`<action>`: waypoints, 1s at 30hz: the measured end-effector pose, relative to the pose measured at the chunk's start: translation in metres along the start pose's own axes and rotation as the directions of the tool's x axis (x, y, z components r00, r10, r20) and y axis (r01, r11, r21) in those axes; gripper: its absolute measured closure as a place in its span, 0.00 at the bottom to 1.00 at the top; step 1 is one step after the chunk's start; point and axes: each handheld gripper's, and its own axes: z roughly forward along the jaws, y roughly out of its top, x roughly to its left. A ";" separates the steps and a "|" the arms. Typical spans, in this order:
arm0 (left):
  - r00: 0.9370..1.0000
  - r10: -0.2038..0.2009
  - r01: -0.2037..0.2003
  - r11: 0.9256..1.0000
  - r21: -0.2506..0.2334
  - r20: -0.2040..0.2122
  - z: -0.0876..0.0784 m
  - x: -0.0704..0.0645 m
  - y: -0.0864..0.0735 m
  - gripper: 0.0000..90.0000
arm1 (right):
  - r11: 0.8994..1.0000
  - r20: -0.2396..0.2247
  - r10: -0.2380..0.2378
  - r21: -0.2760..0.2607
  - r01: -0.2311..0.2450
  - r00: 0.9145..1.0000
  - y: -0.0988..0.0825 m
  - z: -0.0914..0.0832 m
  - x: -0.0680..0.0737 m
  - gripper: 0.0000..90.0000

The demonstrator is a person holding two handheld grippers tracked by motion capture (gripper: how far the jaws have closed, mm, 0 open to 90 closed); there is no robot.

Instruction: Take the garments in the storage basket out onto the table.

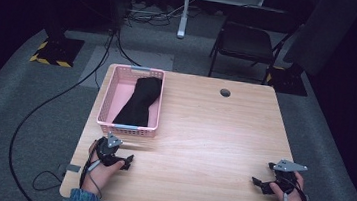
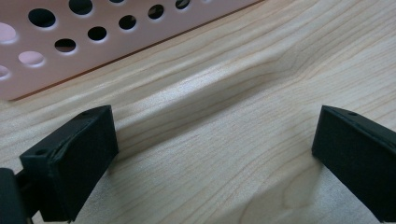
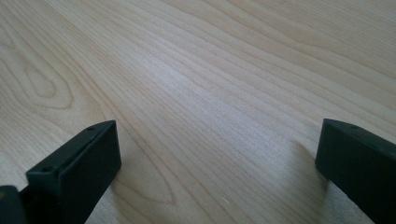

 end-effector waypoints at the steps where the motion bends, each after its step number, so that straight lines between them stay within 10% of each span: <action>1: 1.000 -0.001 0.001 1.000 0.001 0.000 0.000 0.000 0.000 0.00 | 1.000 0.000 0.000 0.000 0.000 1.000 0.000 0.000 0.000 0.00; 24: 1.000 -0.022 0.022 1.000 0.000 -0.021 0.000 -0.003 0.000 0.00 | 1.000 0.000 0.000 0.000 0.000 1.000 0.000 0.000 0.000 0.00; 30: 0.998 -0.034 0.031 0.997 -0.067 -0.050 -0.004 -0.006 0.003 0.04 | 1.000 0.000 -0.001 -0.001 0.001 1.000 0.000 0.000 0.000 0.00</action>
